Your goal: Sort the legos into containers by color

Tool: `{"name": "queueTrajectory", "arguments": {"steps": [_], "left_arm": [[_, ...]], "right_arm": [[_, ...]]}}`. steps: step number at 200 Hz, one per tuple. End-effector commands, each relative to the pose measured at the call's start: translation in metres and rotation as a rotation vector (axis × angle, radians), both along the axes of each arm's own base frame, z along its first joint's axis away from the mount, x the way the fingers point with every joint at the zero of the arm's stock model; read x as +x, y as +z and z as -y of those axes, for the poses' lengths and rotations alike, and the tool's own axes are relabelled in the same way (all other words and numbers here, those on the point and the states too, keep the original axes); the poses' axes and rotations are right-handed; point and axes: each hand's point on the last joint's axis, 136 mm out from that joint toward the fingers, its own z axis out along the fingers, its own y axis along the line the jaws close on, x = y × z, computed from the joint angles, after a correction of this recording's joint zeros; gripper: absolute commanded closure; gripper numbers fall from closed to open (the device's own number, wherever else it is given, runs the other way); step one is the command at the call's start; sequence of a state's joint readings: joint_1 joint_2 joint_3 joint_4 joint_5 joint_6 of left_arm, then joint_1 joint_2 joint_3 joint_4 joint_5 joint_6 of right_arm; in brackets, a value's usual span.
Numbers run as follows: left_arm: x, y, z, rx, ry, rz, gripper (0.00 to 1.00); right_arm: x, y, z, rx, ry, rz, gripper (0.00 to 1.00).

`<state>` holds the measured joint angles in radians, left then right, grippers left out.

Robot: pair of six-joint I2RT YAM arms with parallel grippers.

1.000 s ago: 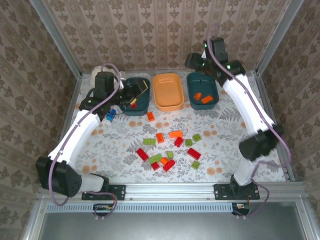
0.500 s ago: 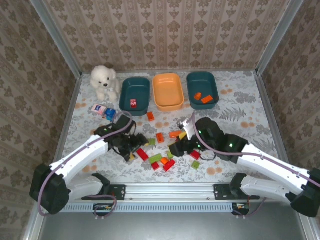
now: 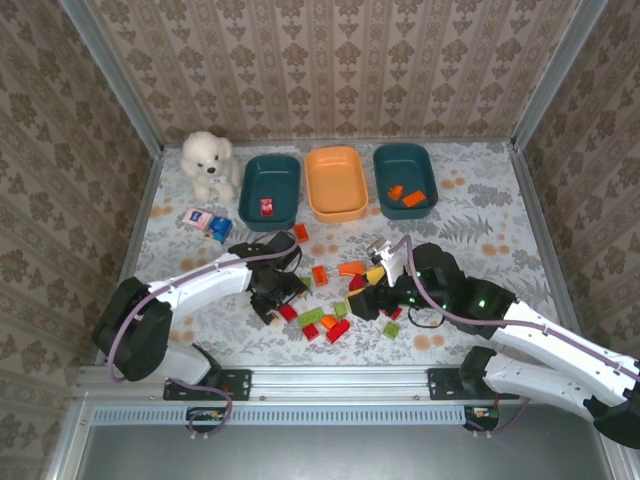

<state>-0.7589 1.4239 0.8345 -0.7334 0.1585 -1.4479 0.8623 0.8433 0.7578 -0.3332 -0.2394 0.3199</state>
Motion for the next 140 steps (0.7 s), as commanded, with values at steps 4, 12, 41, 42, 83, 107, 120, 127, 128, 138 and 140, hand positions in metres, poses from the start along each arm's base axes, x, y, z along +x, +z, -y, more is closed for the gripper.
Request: {"name": "queueTrajectory", "arguments": {"steps": [4, 12, 41, 42, 83, 107, 120, 127, 128, 138, 140], "left_arm": [[-0.006, -0.012, -0.014, 0.076, 0.018, -0.016, 0.23], [-0.007, -0.017, -0.012, 0.069, 0.012, -0.022, 0.25], [0.003, -0.021, -0.005, 0.072, -0.002, 0.016, 0.30], [0.003, -0.021, -0.005, 0.070, -0.002, 0.018, 0.31], [0.004, -0.030, -0.003, 0.101, -0.021, 0.009, 0.45], [-0.003, -0.035, -0.009, 0.123, -0.025, -0.002, 0.49], [-0.003, -0.036, -0.010, 0.124, -0.026, 0.004, 0.58], [-0.002, -0.037, -0.010, 0.127, -0.026, 0.008, 0.62], [-0.002, -0.036, -0.010, 0.126, -0.025, 0.009, 0.62], [0.000, -0.035, -0.011, 0.132, -0.031, 0.020, 0.67], [0.000, -0.034, -0.010, 0.132, -0.034, 0.024, 0.69]], "right_arm": [[-0.002, 0.000, 0.003, -0.007, -0.005, 0.009, 0.22], [-0.002, 0.000, 0.002, -0.002, 0.003, 0.012, 0.22], [-0.002, 0.003, 0.002, 0.020, 0.000, 0.025, 0.19], [-0.002, 0.003, 0.002, 0.021, 0.000, 0.026, 0.19], [0.001, 0.003, -0.003, 0.014, 0.003, 0.017, 0.19], [0.004, 0.005, -0.005, 0.013, 0.002, 0.018, 0.19], [0.005, 0.005, -0.006, 0.011, 0.000, 0.018, 0.19], [0.006, 0.004, -0.006, 0.012, -0.005, 0.016, 0.19], [0.006, 0.004, -0.006, 0.012, -0.006, 0.017, 0.19], [0.006, 0.003, -0.006, 0.013, -0.007, 0.012, 0.19], [0.006, 0.003, -0.007, 0.014, -0.006, 0.013, 0.19]]}}
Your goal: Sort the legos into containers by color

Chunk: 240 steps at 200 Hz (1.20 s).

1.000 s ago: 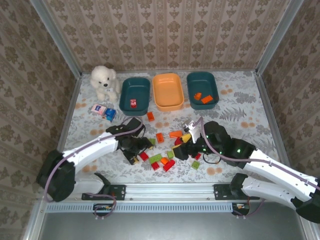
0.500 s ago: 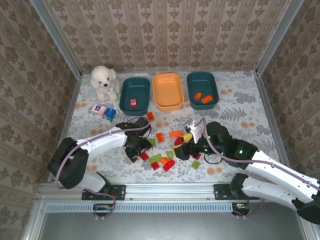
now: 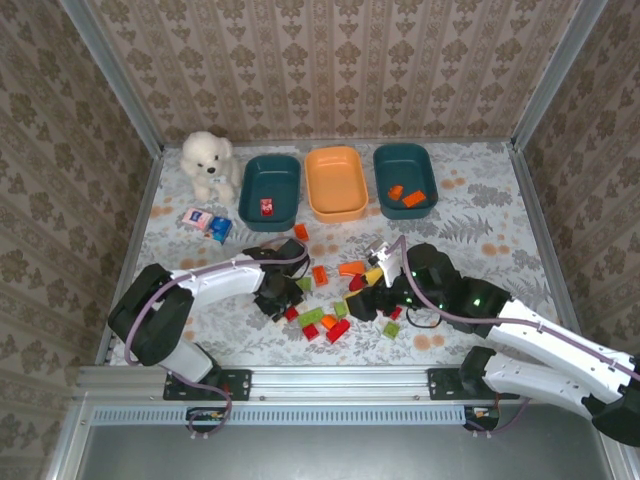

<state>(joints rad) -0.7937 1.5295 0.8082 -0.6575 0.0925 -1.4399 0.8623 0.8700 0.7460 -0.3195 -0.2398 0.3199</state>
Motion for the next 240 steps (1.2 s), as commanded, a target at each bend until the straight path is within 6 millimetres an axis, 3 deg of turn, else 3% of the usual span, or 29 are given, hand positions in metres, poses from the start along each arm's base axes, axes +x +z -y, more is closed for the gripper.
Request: {"name": "queueTrajectory", "arguments": {"steps": [1, 26, 55, 78, 113, 144, 168, 197, 240], "left_arm": [[-0.001, -0.003, -0.009, 0.046, -0.001, 0.019, 0.69], [0.008, 0.017, -0.014, 0.083, -0.041, 0.074, 0.76], [0.037, 0.082, -0.020, 0.128, -0.116, 0.224, 0.77], [0.084, 0.135, -0.020, 0.086, -0.169, 0.342, 0.77], [0.174, 0.175, -0.020, 0.075, -0.282, 0.453, 0.77], [0.246, 0.169, -0.025, 0.078, -0.338, 0.466, 0.77], [0.278, 0.143, -0.021, 0.066, -0.381, 0.418, 0.77], [0.296, 0.108, -0.013, 0.047, -0.407, 0.360, 0.77], [0.302, 0.075, 0.000, 0.009, -0.431, 0.300, 0.77]], "right_arm": [[0.004, 0.014, -0.004, 0.034, -0.008, 0.028, 0.19], [0.005, 0.016, -0.004, 0.041, -0.012, 0.027, 0.19], [0.012, 0.028, -0.003, 0.053, -0.039, 0.060, 0.19], [0.029, 0.052, -0.003, 0.090, -0.098, 0.109, 0.17], [0.067, 0.080, -0.009, 0.098, -0.187, 0.146, 0.15], [0.101, 0.090, -0.021, 0.080, -0.235, 0.135, 0.15], [0.124, 0.092, -0.025, 0.086, -0.278, 0.098, 0.15], [0.141, 0.093, -0.022, 0.112, -0.321, 0.061, 0.16], [0.144, 0.086, -0.012, 0.097, -0.353, 0.042, 0.15]]}}
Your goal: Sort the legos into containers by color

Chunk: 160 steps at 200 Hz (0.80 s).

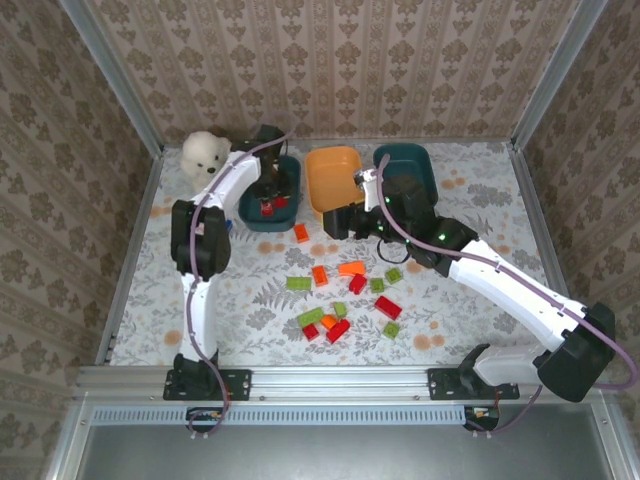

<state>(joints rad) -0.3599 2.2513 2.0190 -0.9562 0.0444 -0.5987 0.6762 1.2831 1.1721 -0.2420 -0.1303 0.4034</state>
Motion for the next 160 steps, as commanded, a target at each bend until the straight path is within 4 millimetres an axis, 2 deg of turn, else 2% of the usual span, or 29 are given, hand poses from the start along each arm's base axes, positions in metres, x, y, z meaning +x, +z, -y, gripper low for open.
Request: {"name": "queueTrajectory", "arguments": {"steps": [1, 52, 80, 126, 160], "left_arm": [[-0.003, 0.006, 0.010, -0.031, -0.051, -0.017, 0.77], [-0.012, -0.025, 0.000, 0.039, -0.037, -0.098, 0.75], [-0.014, -0.037, 0.007, 0.021, -0.051, -0.122, 0.73], [-0.019, -0.039, 0.013, 0.011, -0.070, -0.141, 0.57], [-0.018, -0.027, 0.016, 0.000, -0.081, -0.125, 0.46]], "right_arm": [[0.003, 0.013, 0.005, 0.029, -0.033, 0.006, 0.16], [0.005, 0.009, 0.019, 0.036, -0.079, -0.005, 0.16], [0.006, 0.000, 0.028, 0.009, -0.114, -0.038, 0.16], [-0.001, -0.044, 0.067, -0.082, -0.260, -0.210, 0.19], [-0.010, -0.069, 0.094, -0.095, -0.356, -0.297, 0.20]]}}
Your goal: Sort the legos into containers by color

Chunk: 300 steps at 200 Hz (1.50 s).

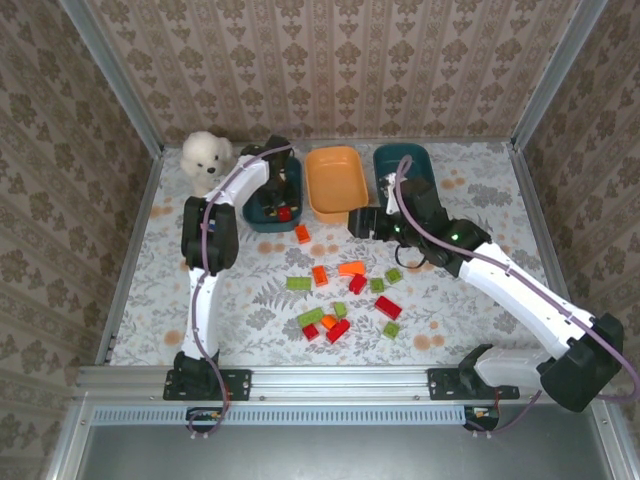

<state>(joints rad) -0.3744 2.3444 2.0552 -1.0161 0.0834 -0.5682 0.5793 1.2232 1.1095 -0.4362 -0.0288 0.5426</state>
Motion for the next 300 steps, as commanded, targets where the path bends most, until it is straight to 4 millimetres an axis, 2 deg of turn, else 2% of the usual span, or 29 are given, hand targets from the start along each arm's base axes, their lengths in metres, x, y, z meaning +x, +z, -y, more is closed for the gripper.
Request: {"name": "queueTrajectory", "arguments": {"steps": [1, 24, 40, 65, 84, 109, 133, 142, 146, 153, 162, 189, 207, 243, 279, 300], "left_arm": [[-0.003, 0.011, 0.006, -0.014, -0.026, -0.006, 0.46], [0.000, 0.026, 0.006, -0.019, -0.027, 0.022, 0.43], [0.003, 0.045, 0.008, -0.026, -0.025, 0.061, 0.41], [0.007, 0.089, 0.007, -0.042, -0.013, 0.155, 0.35], [0.003, 0.127, 0.002, -0.047, 0.000, 0.234, 0.31], [-0.016, 0.177, 0.007, -0.136, -0.026, 0.346, 0.27], [-0.054, 0.224, 0.049, -0.397, -0.174, 0.495, 0.21], [-0.073, 0.231, 0.058, -0.497, -0.218, 0.531, 0.21], [-0.088, 0.233, 0.072, -0.542, -0.259, 0.536, 0.21], [-0.106, 0.232, 0.078, -0.597, -0.289, 0.541, 0.21], [-0.127, 0.222, 0.081, -0.641, -0.310, 0.527, 0.21], [-0.184, 0.191, 0.075, -0.705, -0.313, 0.470, 0.20], [-0.212, 0.185, 0.070, -0.711, -0.334, 0.469, 0.13], [-0.232, 0.182, 0.053, -0.705, -0.301, 0.482, 0.12], [-0.234, 0.189, 0.045, -0.687, -0.283, 0.510, 0.12], [-0.234, 0.190, 0.045, -0.689, -0.281, 0.510, 0.12]], "right_arm": [[-0.013, -0.021, 0.028, -0.028, -0.104, -0.091, 0.20], [-0.014, -0.022, 0.035, -0.028, -0.133, -0.086, 0.20], [-0.015, -0.022, 0.041, -0.048, -0.154, -0.092, 0.21], [-0.016, -0.028, 0.057, -0.095, -0.239, -0.134, 0.24], [-0.017, -0.035, 0.064, -0.104, -0.304, -0.181, 0.26], [-0.022, -0.052, 0.081, -0.133, -0.446, -0.268, 0.27], [-0.026, -0.076, 0.086, -0.139, -0.555, -0.369, 0.31], [-0.026, -0.089, 0.083, -0.127, -0.583, -0.418, 0.31], [-0.024, -0.094, 0.080, -0.115, -0.587, -0.432, 0.31], [-0.022, -0.104, 0.075, -0.108, -0.588, -0.458, 0.31], [-0.020, -0.120, 0.075, -0.135, -0.611, -0.500, 0.31], [-0.020, -0.152, 0.081, -0.123, -0.723, -0.621, 0.27], [-0.020, -0.170, 0.081, -0.103, -0.773, -0.687, 0.24], [-0.022, -0.191, 0.080, -0.115, -0.853, -0.761, 0.26], [-0.028, -0.208, 0.071, -0.085, -0.895, -0.826, 0.29], [-0.032, -0.213, 0.073, -0.101, -0.924, -0.850, 0.33]]}}
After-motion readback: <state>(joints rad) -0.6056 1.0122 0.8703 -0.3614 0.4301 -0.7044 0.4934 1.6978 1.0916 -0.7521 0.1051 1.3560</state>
